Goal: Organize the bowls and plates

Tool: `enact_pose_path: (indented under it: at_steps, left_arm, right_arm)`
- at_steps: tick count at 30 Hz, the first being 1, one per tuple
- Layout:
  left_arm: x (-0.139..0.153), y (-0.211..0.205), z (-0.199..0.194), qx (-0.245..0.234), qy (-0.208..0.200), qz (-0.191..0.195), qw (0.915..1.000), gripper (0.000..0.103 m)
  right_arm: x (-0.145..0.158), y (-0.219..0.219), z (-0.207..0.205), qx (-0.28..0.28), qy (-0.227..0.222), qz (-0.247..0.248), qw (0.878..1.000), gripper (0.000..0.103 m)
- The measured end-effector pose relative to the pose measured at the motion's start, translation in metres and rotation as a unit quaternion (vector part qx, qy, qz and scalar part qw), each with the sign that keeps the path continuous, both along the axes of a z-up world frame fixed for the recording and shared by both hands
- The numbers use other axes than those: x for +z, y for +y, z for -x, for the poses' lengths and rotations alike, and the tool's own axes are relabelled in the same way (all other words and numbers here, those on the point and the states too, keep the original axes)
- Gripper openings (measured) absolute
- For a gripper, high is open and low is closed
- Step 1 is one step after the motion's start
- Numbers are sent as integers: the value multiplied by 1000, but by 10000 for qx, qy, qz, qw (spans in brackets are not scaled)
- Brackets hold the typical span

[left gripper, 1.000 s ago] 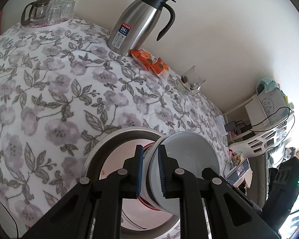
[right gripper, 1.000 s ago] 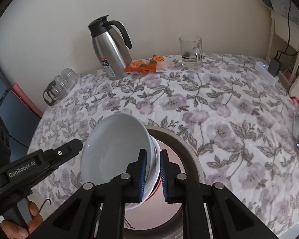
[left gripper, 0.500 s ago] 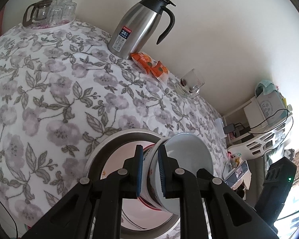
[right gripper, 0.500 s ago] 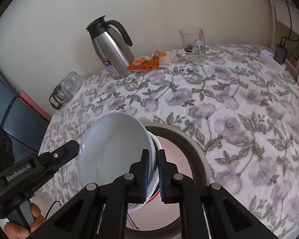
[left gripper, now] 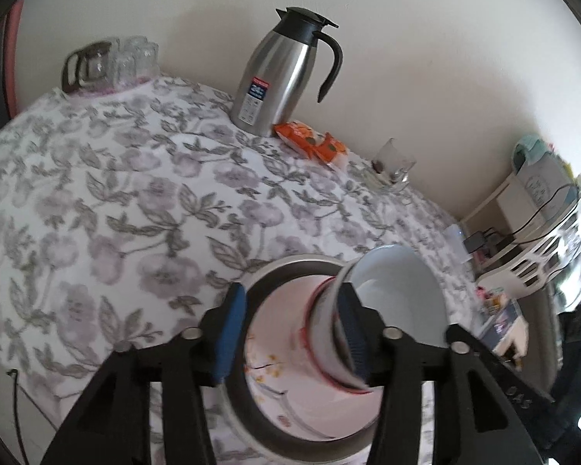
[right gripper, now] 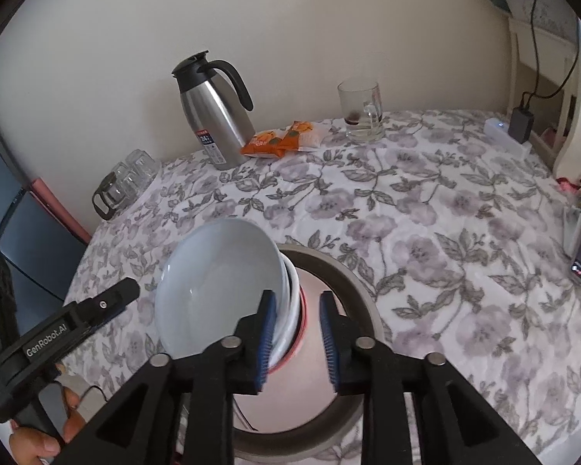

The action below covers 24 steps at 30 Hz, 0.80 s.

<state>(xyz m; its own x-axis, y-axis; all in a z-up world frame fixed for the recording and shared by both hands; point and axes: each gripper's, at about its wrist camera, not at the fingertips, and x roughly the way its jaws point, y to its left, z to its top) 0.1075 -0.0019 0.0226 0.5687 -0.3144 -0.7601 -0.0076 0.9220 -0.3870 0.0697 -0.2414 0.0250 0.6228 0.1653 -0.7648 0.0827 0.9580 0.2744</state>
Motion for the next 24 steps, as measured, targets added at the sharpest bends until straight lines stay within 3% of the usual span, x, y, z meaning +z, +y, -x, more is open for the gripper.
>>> enact_pose_path:
  at_steps: [5, 8, 17, 20, 24]
  left_arm:
    - [-7, 4, 11, 59, 65, -432, 9990, 66]
    - [-11, 7, 15, 63, 122, -518, 9986, 81]
    - [-24, 5, 29, -159, 368, -891, 9952, 89]
    - [-27, 4, 33, -257, 433, -899, 9947, 96]
    - [-27, 5, 39, -251, 473, -881, 9947, 96]
  right_arm:
    - [-2, -1, 18, -73, -88, 147, 9998, 42]
    - [-7, -2, 27, -97, -84, 256, 9996, 53]
    - [-32, -5, 38, -219, 282, 760, 9965, 69]
    - [-41, -6, 42, -213, 424, 732, 9962, 72]
    - [-51, -6, 48, -218, 591, 825, 9946, 79]
